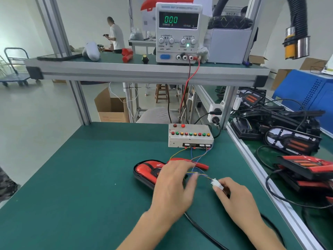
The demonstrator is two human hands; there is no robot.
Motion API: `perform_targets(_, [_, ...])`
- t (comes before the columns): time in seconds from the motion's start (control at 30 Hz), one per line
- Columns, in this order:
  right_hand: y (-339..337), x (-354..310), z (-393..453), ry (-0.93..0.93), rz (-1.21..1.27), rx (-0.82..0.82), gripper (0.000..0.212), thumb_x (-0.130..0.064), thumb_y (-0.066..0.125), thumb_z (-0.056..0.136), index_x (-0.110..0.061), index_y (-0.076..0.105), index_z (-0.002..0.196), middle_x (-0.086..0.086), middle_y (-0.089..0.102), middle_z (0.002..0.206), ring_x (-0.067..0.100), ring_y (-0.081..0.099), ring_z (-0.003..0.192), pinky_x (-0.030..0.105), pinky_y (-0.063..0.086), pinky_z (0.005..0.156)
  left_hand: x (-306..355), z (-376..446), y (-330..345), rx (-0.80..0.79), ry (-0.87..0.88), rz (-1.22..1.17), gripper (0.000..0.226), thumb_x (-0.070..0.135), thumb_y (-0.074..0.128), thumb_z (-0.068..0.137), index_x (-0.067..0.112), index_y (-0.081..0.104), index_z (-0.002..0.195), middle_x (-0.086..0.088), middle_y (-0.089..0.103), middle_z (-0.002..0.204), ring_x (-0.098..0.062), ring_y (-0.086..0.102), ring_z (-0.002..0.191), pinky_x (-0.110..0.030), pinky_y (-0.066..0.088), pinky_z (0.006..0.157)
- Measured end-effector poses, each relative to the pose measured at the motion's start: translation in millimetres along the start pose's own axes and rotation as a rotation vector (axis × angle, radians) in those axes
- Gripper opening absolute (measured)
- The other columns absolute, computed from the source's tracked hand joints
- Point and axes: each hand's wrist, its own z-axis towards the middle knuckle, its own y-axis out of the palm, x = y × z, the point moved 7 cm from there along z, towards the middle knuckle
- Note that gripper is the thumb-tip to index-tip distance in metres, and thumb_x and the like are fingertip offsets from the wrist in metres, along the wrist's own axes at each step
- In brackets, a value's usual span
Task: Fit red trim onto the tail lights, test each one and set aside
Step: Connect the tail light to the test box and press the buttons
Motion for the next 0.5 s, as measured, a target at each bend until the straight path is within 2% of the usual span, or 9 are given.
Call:
perform_targets(0.07, [0.7, 1.4, 0.9, -0.005, -0.086, -0.006, 0.012, -0.04, 0.067, 0.095, -0.033, 0.062, 0.087, -0.016, 0.056, 0.08, 0.012, 0.056, 0.074, 0.035, 0.047, 0.071, -35.2, -24.3, -36.9, 0.253, -0.327, -0.013, 0.004, 0.033, 0.064, 0.095, 0.034, 0.065, 0.091, 0.021, 0.067, 0.086, -0.002, 0.062, 0.084, -0.02, 0.047, 0.076])
perform_targets(0.1, [1.2, 2.2, 1.9, -0.003, -0.129, -0.016, 0.013, -0.041, 0.066, 0.095, -0.03, 0.065, 0.089, -0.014, 0.053, 0.085, 0.013, 0.056, 0.078, 0.034, 0.047, 0.073, -55.6, -39.0, -49.3, 0.306, -0.509, -0.021, 0.011, 0.041, 0.063, 0.093, 0.035, 0.062, 0.084, 0.022, 0.066, 0.081, -0.001, 0.062, 0.078, -0.018, 0.045, 0.069])
perform_targets(0.17, [5.3, 4.1, 5.5, 0.034, -0.203, -0.099, 0.019, -0.048, 0.063, 0.096, -0.029, 0.067, 0.095, -0.013, 0.05, 0.092, 0.012, 0.056, 0.087, 0.031, 0.046, 0.075, -92.1, -64.6, -60.5, 0.276, -0.824, -0.07, 0.026, 0.057, 0.058, 0.088, 0.032, 0.06, 0.082, 0.023, 0.067, 0.079, -0.004, 0.066, 0.07, -0.022, 0.046, 0.066])
perform_targets(0.27, [9.0, 2.0, 11.6, 0.046, -0.251, -0.237, 0.026, -0.062, 0.055, 0.093, -0.039, 0.061, 0.103, -0.017, 0.051, 0.1, 0.006, 0.055, 0.097, 0.025, 0.044, 0.081, -124.6, -83.0, -48.6, 0.155, -1.146, -0.378, 0.037, 0.056, 0.061, 0.093, 0.018, 0.063, 0.093, -0.001, 0.075, 0.081, -0.021, 0.075, 0.064, -0.041, 0.062, 0.069])
perform_targets(0.33, [3.1, -5.2, 21.8, 0.068, -0.135, -0.241, 0.03, -0.066, 0.047, 0.094, -0.044, 0.055, 0.112, -0.019, 0.055, 0.109, 0.0, 0.055, 0.103, 0.022, 0.042, 0.088, -132.7, -81.3, -37.6, 0.133, -1.227, -0.564, 0.041, 0.052, 0.065, 0.093, 0.011, 0.064, 0.097, -0.016, 0.076, 0.083, -0.027, 0.077, 0.067, -0.038, 0.063, 0.067])
perform_targets(0.4, [-0.5, -17.3, 41.4, 0.082, 0.007, -0.2, 0.034, -0.059, 0.042, 0.099, -0.04, 0.06, 0.12, -0.017, 0.058, 0.118, -0.005, 0.055, 0.104, 0.017, 0.039, 0.087, -136.2, -74.4, -28.0, 0.117, -1.248, -0.685, 0.045, 0.049, 0.069, 0.091, 0.005, 0.066, 0.098, -0.016, 0.077, 0.076, -0.029, 0.077, 0.07, -0.032, 0.062, 0.061])
perform_targets(0.47, [5.8, -34.3, 68.9, 0.041, 0.052, -0.167, 0.033, -0.046, 0.04, 0.105, -0.033, 0.065, 0.122, -0.011, 0.06, 0.122, -0.001, 0.056, 0.106, 0.017, 0.037, 0.089, -136.0, -68.3, -16.1, 0.093, -1.271, -0.79, 0.045, 0.043, 0.073, 0.09, -0.001, 0.066, 0.101, -0.014, 0.077, 0.075, -0.028, 0.078, 0.074, -0.03, 0.062, 0.06])
perform_targets(0.5, [12.8, -44.2, 83.1, 0.015, 0.047, -0.168, 0.034, -0.04, 0.04, 0.107, -0.027, 0.066, 0.126, -0.007, 0.06, 0.125, 0.004, 0.055, 0.11, 0.019, 0.037, 0.093, -136.0, -66.7, -10.2, 0.088, -1.283, -0.838, 0.044, 0.038, 0.073, 0.091, -0.002, 0.066, 0.105, -0.015, 0.078, 0.081, -0.029, 0.078, 0.08, -0.032, 0.063, 0.066])
